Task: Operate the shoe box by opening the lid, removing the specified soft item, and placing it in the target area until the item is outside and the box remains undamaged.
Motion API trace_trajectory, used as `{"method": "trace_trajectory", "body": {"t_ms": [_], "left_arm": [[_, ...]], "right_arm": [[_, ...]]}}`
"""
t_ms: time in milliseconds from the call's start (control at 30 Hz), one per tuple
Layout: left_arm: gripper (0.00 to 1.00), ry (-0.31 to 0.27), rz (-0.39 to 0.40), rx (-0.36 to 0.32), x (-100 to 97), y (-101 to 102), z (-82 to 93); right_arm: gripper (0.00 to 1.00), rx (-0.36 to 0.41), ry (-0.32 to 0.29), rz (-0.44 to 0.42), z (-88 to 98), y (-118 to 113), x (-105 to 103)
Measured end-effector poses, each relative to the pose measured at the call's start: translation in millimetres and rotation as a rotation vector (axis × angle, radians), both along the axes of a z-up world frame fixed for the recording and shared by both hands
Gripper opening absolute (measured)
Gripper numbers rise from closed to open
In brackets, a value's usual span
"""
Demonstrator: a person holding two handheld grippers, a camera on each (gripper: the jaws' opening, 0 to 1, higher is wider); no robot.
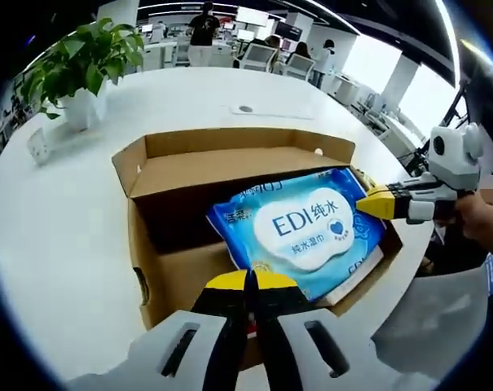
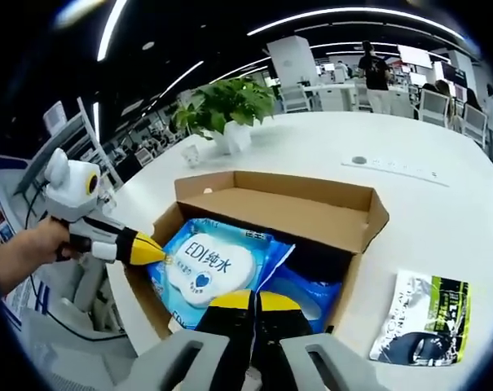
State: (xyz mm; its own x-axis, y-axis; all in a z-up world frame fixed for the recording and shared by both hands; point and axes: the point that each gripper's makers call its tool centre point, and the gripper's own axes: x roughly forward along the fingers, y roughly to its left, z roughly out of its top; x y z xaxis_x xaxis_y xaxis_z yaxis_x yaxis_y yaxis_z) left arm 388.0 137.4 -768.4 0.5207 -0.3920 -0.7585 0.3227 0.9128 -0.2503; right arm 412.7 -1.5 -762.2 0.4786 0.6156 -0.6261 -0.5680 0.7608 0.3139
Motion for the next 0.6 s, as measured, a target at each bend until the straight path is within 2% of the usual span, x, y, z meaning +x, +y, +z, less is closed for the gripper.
{"method": "trace_trajectory", "body": {"t_ms": [233,600], "left_arm": [[0.00,-0.010,0.003,-0.010,-5.1,-2,7.9],[0.00,-0.044,0.005,-0.040,-8.3,-8,29.5]], "right_arm": [[0.00,0.012,-0.007,0.004,9.6,0,-3],[0.00,0.036,-0.026,0.001,24.5,-5,-6]]}}
